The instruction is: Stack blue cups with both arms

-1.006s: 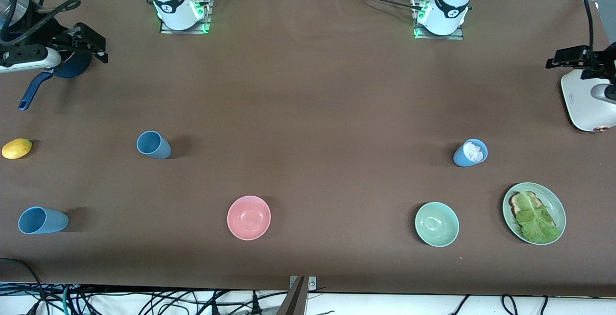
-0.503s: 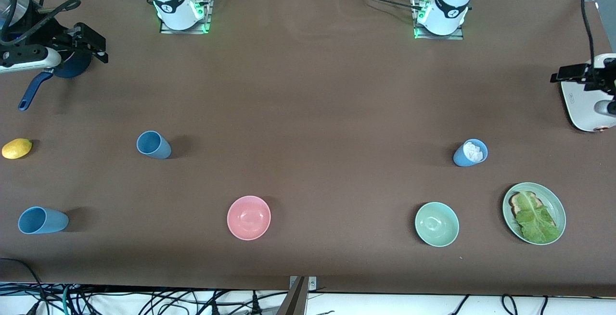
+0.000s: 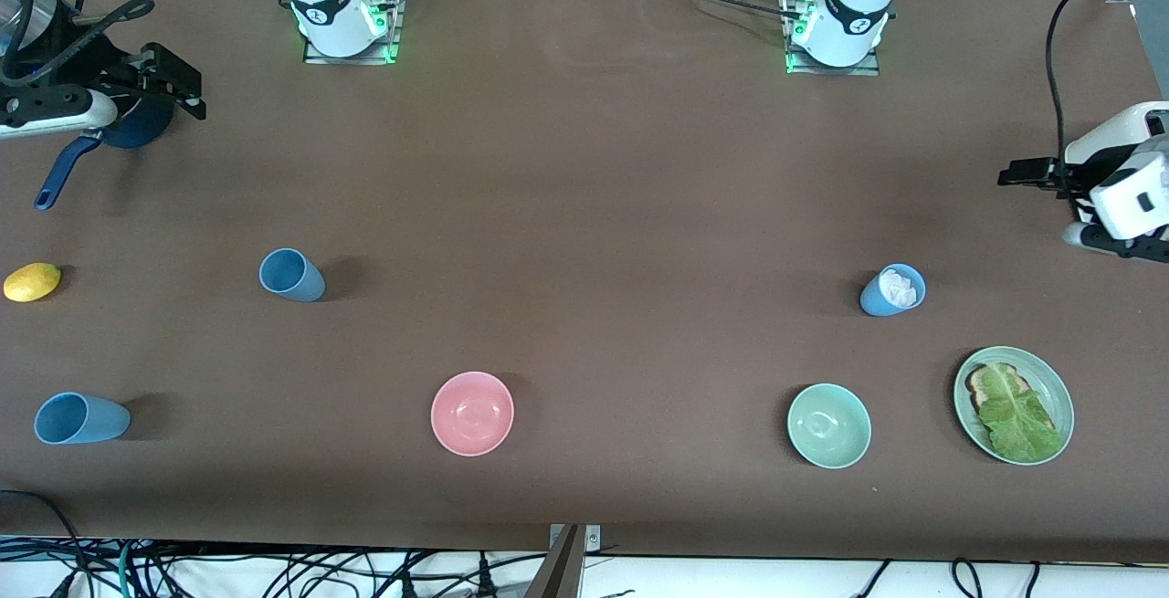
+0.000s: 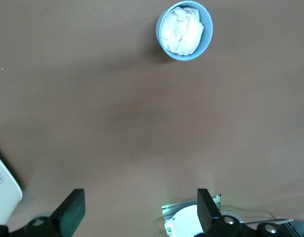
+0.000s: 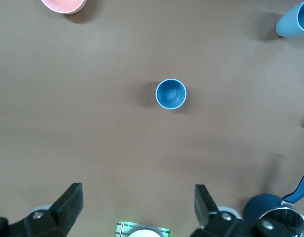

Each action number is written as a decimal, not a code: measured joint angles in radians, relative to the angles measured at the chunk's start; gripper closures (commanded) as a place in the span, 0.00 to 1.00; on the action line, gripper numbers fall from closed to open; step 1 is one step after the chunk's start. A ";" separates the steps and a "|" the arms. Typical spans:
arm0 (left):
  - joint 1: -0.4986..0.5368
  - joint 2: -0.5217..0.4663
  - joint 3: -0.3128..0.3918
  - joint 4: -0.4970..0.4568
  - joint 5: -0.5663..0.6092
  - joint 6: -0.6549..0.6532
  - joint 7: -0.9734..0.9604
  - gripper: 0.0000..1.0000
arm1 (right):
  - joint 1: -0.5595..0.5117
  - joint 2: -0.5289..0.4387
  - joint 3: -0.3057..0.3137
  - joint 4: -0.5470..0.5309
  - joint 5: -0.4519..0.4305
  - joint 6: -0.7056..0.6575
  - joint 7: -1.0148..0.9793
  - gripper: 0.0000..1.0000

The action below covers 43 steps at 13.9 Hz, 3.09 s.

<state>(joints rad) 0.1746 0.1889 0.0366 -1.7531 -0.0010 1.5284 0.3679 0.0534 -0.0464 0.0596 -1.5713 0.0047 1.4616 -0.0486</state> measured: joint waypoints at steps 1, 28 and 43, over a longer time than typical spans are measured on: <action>-0.017 0.000 -0.001 -0.021 0.000 0.025 -0.025 0.00 | 0.000 0.000 0.000 0.000 0.000 0.000 0.000 0.00; -0.073 0.145 0.000 -0.297 -0.067 0.674 -0.106 0.00 | 0.000 0.001 0.000 0.000 0.000 0.001 0.000 0.00; -0.072 0.151 0.000 -0.293 -0.076 0.695 -0.106 0.00 | 0.000 0.001 0.001 0.000 0.000 0.001 0.000 0.00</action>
<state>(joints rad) 0.1021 0.3398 0.0370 -2.0461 -0.0767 2.2237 0.2615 0.0534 -0.0456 0.0609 -1.5713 0.0050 1.4628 -0.0486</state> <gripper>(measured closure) 0.000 0.000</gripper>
